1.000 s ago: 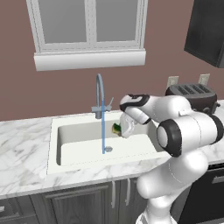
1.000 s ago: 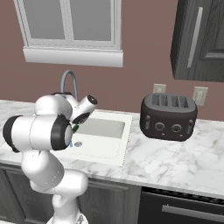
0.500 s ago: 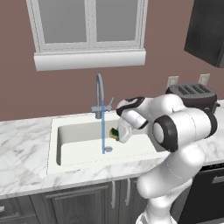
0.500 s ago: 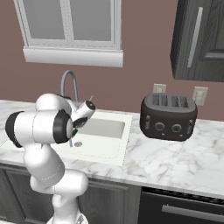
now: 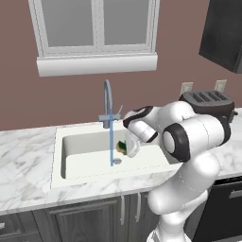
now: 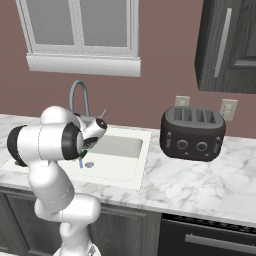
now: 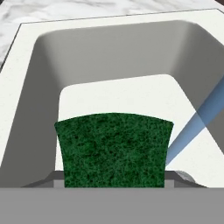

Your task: Soak the sponge with water for a few seconds and then drop it inside the sink.

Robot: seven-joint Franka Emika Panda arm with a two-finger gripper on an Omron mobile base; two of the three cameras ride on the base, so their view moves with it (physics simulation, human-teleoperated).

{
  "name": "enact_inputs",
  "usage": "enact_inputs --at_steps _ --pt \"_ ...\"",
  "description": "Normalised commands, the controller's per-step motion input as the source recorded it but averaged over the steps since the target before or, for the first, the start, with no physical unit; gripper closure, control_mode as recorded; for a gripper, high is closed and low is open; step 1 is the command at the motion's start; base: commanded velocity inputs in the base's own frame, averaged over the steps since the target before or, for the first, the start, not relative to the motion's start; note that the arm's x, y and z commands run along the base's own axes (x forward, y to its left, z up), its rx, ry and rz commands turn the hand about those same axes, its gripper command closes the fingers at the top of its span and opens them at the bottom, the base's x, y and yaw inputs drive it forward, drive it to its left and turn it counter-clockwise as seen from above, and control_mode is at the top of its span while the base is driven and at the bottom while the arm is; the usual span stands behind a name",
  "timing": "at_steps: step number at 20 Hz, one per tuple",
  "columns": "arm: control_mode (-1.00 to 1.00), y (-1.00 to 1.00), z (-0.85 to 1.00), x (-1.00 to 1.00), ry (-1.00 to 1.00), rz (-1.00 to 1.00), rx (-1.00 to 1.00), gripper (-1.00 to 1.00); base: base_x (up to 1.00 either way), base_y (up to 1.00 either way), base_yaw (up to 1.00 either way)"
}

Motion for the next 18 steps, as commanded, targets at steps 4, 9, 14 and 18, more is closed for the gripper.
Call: enact_inputs --at_steps 4,9,14,18 --pt "-1.0 0.09 -0.15 0.01 0.0 0.0 0.0 1.0 0.0 0.0 0.0" --pt "-1.0 0.07 -0.11 0.06 0.0 0.0 0.0 1.0 0.0 0.0 0.0" --pt "-1.0 0.03 -0.1 0.16 0.0 0.0 0.0 1.0 0.0 0.0 0.0" --pt "-1.0 0.0 -0.04 0.17 0.0 0.0 0.0 1.0 0.0 0.0 0.0"
